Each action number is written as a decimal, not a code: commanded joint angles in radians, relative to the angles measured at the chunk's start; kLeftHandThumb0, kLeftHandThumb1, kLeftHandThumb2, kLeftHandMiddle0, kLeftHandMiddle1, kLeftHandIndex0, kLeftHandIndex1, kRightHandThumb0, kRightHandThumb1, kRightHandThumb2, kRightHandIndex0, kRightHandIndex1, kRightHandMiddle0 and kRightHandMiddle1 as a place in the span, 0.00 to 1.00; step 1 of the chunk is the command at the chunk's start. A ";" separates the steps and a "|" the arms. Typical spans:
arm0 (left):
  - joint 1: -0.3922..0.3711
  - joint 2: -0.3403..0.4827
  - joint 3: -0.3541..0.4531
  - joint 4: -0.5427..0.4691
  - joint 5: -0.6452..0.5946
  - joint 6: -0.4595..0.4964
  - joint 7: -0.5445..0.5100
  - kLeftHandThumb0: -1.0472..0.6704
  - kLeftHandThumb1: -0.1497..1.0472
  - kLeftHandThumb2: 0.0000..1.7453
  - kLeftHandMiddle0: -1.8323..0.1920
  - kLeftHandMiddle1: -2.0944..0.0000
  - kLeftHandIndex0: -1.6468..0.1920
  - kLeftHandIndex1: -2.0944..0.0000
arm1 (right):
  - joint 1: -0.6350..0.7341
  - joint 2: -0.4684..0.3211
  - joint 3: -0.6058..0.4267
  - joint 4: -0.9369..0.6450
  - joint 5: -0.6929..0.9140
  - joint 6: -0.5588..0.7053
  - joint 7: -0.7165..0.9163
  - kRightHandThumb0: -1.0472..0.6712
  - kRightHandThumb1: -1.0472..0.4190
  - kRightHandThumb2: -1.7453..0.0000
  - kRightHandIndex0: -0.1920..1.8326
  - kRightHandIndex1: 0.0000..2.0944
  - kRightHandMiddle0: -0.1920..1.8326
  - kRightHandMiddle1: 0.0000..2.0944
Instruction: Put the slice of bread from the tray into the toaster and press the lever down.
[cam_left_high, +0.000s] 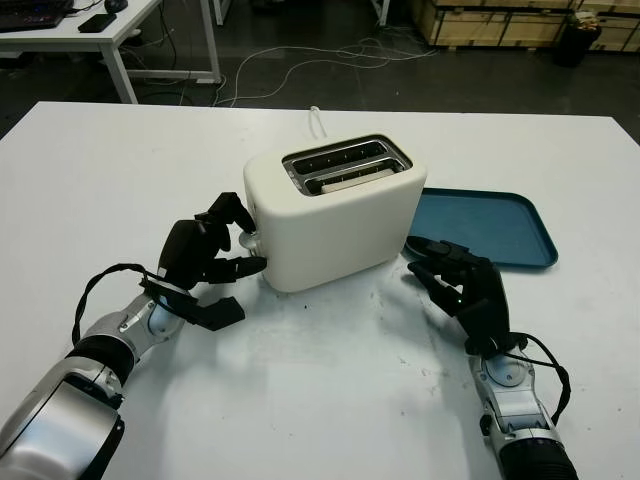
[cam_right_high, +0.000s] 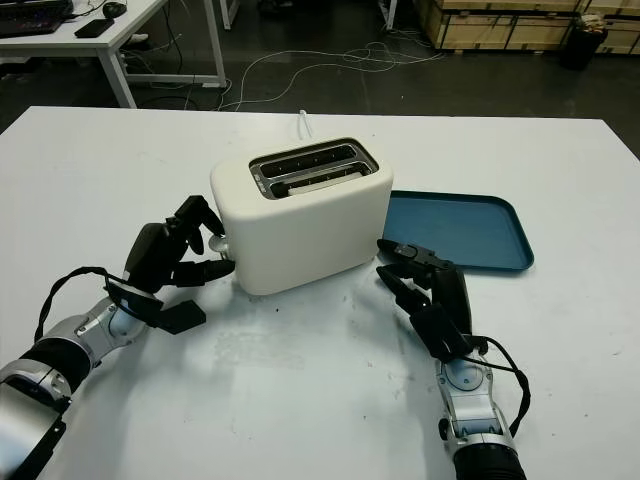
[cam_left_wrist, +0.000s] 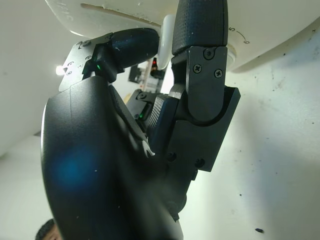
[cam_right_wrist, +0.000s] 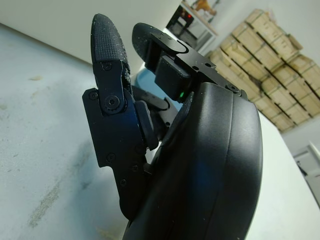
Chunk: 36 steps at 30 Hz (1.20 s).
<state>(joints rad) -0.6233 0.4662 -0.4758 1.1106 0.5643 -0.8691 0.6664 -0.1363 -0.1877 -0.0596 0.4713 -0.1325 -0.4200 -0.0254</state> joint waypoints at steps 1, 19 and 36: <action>-0.007 -0.011 -0.015 -0.011 0.052 0.013 -0.025 0.06 0.89 0.23 0.59 0.17 0.61 0.24 | -0.021 0.008 0.003 0.009 0.013 -0.015 0.000 0.19 0.09 0.89 0.44 0.35 0.56 0.00; 0.024 0.042 0.107 -0.097 0.052 -0.022 0.003 0.07 0.89 0.27 0.63 0.17 0.70 0.17 | -0.036 -0.007 0.001 0.015 0.002 -0.006 -0.007 0.18 0.09 0.89 0.44 0.34 0.56 0.00; 0.061 0.111 0.206 -0.234 0.088 -0.017 0.043 0.11 0.89 0.31 0.70 0.17 0.81 0.17 | -0.027 -0.003 0.003 0.015 0.008 -0.006 -0.006 0.19 0.09 0.89 0.44 0.35 0.56 0.00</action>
<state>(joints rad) -0.5724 0.5592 -0.2854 0.8945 0.6482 -0.8814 0.6968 -0.1631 -0.1906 -0.0572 0.4870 -0.1341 -0.4199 -0.0344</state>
